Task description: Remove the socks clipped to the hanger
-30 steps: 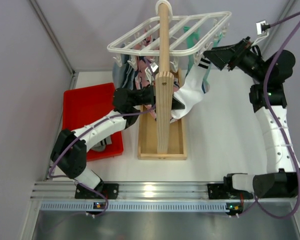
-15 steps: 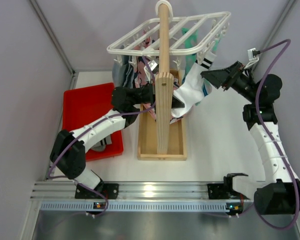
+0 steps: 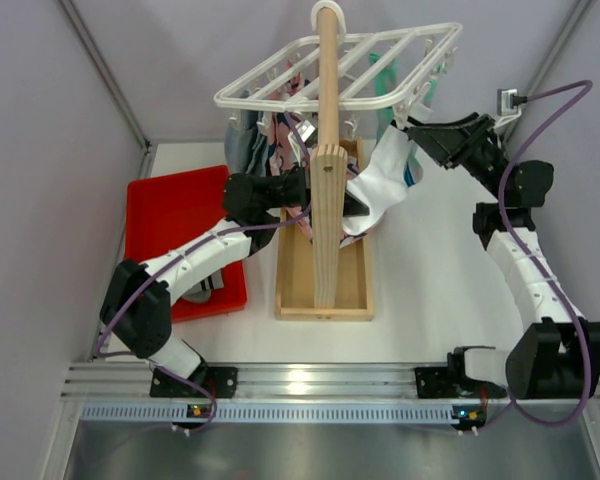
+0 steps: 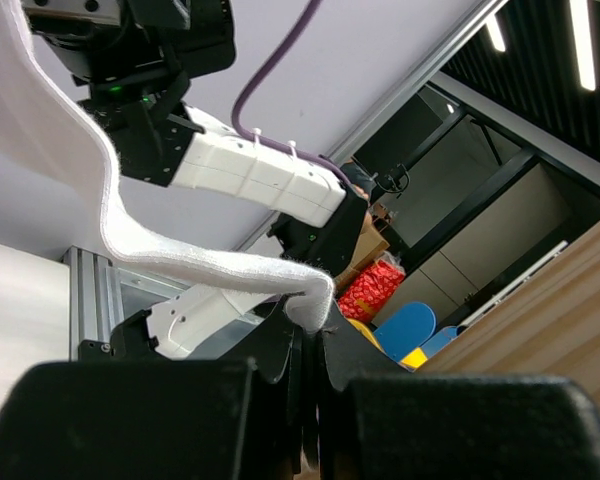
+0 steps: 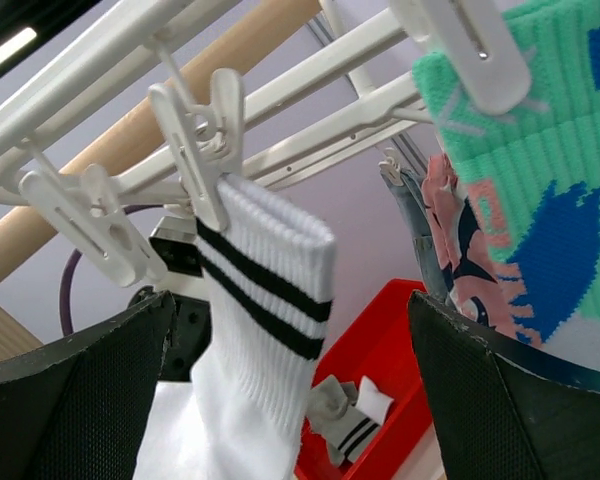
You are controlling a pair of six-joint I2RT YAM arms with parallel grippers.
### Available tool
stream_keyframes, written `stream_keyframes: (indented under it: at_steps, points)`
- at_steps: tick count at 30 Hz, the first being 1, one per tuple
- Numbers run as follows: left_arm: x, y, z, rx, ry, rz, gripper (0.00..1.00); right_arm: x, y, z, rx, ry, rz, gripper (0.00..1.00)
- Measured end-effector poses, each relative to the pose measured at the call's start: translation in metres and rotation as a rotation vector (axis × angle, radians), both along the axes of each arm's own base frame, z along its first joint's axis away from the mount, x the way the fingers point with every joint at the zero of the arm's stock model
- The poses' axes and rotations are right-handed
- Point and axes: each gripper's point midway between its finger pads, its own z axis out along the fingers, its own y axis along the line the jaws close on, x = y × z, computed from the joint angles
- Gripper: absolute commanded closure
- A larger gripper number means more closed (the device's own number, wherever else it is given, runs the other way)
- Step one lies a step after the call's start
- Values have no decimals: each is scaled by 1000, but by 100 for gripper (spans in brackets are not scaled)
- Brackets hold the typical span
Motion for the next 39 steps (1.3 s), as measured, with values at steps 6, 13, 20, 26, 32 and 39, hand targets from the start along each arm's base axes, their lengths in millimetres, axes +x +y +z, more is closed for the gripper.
stream_keyframes:
  at_steps: [6, 13, 20, 26, 32, 39]
  points:
    - [0, 0, 0, -1, 2, -1, 100, 17, 0, 5, 68, -14, 40, 12]
    - [0, 1, 2, -6, 9, -5, 100, 17, 0, 45, 116, -154, 95, 13]
    - [-1, 0, 2, -19, 11, -18, 100, 7, 1, 77, 129, -255, 136, 13]
    - [-1, 0, 2, -31, 7, -27, 100, 13, 4, 77, 130, -256, 158, 13]
    - [-1, 0, 2, -32, 8, -29, 100, 22, 6, 75, 135, -232, 178, 17]
    - [-1, 0, 2, -32, 8, -29, 100, 23, 11, 79, 139, -235, 203, 26]
